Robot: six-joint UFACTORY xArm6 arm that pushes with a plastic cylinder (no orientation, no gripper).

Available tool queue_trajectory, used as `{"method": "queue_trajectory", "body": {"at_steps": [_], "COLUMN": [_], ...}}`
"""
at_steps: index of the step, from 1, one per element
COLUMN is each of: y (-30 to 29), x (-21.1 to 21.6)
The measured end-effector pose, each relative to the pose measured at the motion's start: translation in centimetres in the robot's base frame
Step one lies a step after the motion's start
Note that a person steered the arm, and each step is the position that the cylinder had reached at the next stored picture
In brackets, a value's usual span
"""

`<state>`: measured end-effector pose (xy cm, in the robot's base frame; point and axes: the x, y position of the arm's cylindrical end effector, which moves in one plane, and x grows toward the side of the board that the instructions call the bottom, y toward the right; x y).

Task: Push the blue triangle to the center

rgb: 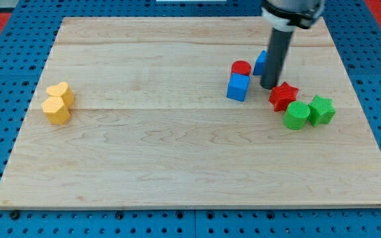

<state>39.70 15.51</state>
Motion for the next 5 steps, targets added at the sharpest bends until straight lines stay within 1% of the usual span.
{"method": "queue_trajectory", "body": {"at_steps": [1,2,4,5], "y": [3.3,3.0,-2.2,0.5], "x": [-1.1,-2.8,-3.5,-2.8]}}
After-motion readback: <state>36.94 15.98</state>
